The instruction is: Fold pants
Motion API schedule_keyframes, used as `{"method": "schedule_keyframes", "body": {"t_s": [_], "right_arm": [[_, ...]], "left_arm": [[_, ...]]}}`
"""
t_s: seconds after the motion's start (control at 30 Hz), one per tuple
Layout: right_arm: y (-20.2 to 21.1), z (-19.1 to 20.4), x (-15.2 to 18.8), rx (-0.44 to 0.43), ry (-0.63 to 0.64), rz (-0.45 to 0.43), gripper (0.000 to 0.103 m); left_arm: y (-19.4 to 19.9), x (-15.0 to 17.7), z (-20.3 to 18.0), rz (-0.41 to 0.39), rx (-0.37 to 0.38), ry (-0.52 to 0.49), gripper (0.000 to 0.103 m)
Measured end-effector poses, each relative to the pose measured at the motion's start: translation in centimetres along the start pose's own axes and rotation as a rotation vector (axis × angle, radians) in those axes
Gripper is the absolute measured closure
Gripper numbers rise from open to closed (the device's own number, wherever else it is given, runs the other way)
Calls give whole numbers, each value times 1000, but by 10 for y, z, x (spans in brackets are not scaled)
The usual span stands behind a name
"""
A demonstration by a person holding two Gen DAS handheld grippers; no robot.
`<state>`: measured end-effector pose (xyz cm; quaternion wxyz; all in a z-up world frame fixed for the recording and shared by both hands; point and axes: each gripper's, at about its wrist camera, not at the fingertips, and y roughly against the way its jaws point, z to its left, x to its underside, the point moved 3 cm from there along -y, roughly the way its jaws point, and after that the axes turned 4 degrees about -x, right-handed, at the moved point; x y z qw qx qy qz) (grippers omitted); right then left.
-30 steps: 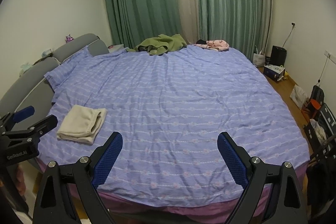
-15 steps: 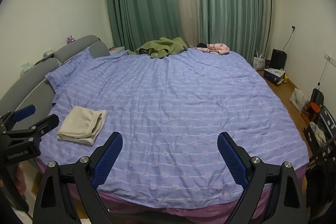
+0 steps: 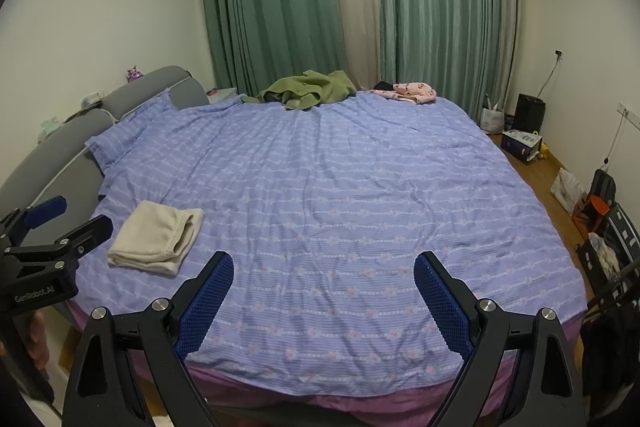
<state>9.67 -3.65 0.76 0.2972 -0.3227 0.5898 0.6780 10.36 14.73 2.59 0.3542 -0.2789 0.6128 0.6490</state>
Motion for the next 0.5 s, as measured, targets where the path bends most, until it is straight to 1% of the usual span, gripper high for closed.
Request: {"method": "schedule_keyframes", "body": {"t_s": [0.17, 0.5], "right_arm": [[-1, 1, 0, 2, 1, 4, 11], [-2, 0, -1, -3, 5, 6, 11]], "left_arm": [[0, 0, 1, 4, 3, 7, 0], [-2, 0, 5, 7, -17, 20, 0]]}}
